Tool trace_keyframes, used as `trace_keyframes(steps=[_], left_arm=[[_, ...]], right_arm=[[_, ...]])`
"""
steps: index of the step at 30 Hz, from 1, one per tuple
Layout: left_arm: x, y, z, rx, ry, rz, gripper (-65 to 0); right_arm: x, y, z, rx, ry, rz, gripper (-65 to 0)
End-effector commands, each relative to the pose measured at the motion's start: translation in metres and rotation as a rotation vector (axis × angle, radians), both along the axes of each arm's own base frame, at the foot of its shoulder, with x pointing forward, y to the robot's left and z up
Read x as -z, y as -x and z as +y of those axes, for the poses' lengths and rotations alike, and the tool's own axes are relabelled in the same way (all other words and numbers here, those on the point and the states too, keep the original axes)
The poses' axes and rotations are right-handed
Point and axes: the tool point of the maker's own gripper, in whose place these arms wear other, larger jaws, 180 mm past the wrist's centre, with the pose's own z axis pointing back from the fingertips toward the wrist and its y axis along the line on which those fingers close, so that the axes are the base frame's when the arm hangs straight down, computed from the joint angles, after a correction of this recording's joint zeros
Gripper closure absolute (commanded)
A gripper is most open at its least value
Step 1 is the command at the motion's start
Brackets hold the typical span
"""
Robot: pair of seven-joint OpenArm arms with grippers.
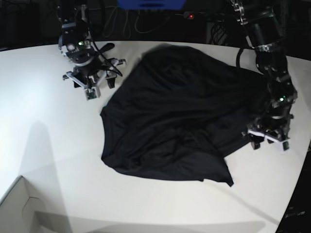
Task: Layout the t-shirt on the table in an organized manner, then fold the t-shirt properly
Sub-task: 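Drag the shirt edge outward with the left gripper, then release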
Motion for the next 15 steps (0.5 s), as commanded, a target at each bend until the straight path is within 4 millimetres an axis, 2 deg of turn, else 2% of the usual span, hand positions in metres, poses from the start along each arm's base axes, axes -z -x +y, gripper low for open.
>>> trace_keyframes(steps=[1,3,9,15], left_arm=[[-0.017,-0.022,-0.005,0.026,-0.034,-0.046,-33.4],[-0.005,-0.036,-0.016,0.065,-0.072,0.004,-33.4],[0.022,-0.059,-0.014,0.061,-0.094,0.068,-33.4],[0.069,-0.060,-0.012,0.068,-0.112,0.181,-33.7]], right_arm=[[-0.010,-0.007,-0.001,-0.002,-0.001,-0.040,-34.7],[-0.011,-0.008,-0.001,-0.002,-0.001,-0.043,-34.7],[-0.009,-0.008,-0.001,-0.002,0.000,-0.040,-34.7],[-0.011,-0.010,-0.003,0.000,0.003,-0.045,-34.7]])
